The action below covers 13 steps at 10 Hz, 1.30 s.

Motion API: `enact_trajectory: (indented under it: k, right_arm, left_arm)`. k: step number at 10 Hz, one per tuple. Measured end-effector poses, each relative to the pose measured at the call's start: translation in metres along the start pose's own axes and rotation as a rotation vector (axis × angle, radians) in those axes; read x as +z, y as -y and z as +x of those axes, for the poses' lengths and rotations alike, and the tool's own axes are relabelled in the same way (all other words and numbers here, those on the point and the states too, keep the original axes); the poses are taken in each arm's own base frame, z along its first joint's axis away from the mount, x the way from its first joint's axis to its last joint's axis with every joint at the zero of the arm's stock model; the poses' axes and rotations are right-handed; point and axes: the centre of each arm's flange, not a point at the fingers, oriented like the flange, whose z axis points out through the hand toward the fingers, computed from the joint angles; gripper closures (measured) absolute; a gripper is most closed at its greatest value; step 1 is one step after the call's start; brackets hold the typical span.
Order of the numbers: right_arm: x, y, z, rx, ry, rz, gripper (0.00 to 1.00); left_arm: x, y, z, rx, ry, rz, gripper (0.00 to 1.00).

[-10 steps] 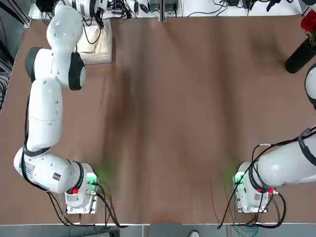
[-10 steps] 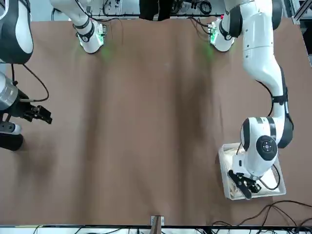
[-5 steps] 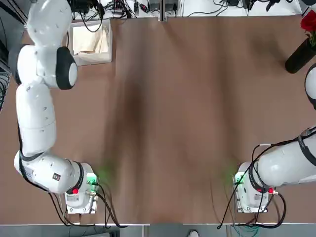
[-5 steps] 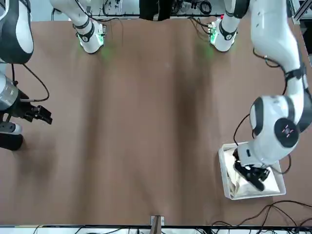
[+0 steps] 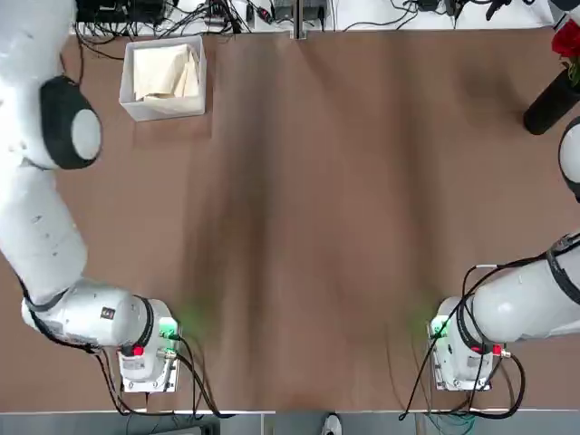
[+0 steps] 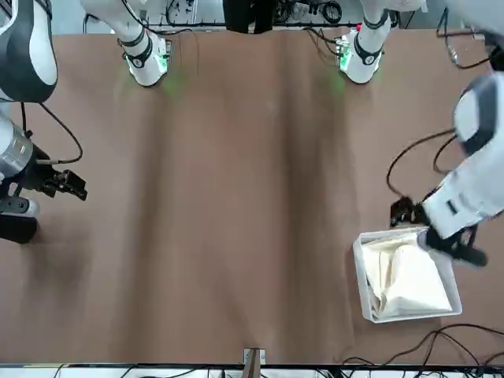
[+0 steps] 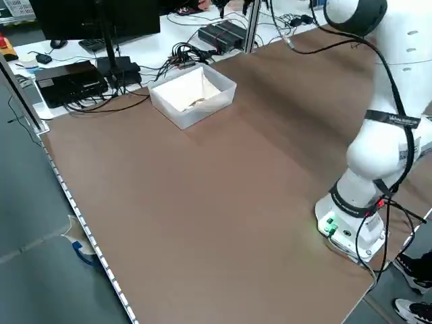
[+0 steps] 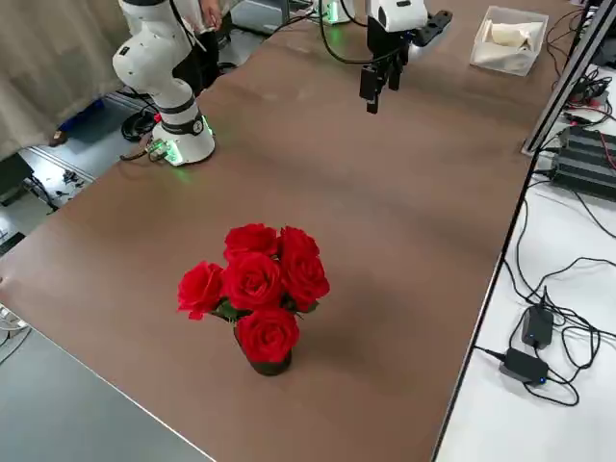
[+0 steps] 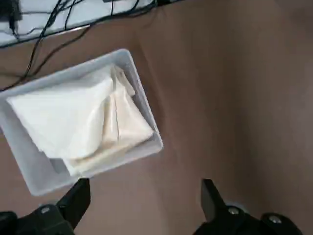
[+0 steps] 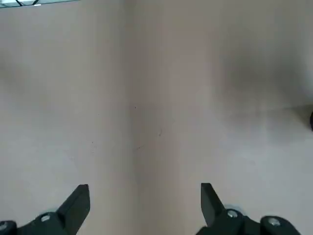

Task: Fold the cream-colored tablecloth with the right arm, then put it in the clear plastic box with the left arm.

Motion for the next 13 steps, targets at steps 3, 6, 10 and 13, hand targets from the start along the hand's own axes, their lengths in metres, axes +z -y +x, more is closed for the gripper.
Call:
enact_trajectory:
  k: [3,6,10,13]
  right_arm:
    - [0.000,0.000,0.000,0.000,0.000,0.000,0.00]
    - [0.000,-0.001,0.000,0.001,0.000,0.000,0.00]
    - [0.000,0.000,0.000,-0.001,0.000,0.000,0.00]
    - [0.000,0.000,0.000,-0.001,0.000,0.000,0.00]
  left_arm:
    - [-0.059,-0.008,-0.047,-0.101,0.004,-0.003,0.00]
    - [-0.074,0.004,-0.087,-0.139,0.021,0.033,0.00]
    - [-0.074,-0.019,-0.116,-0.185,0.043,0.065,0.00]
    - [-0.067,-0.014,-0.121,-0.232,0.036,0.060,0.00]
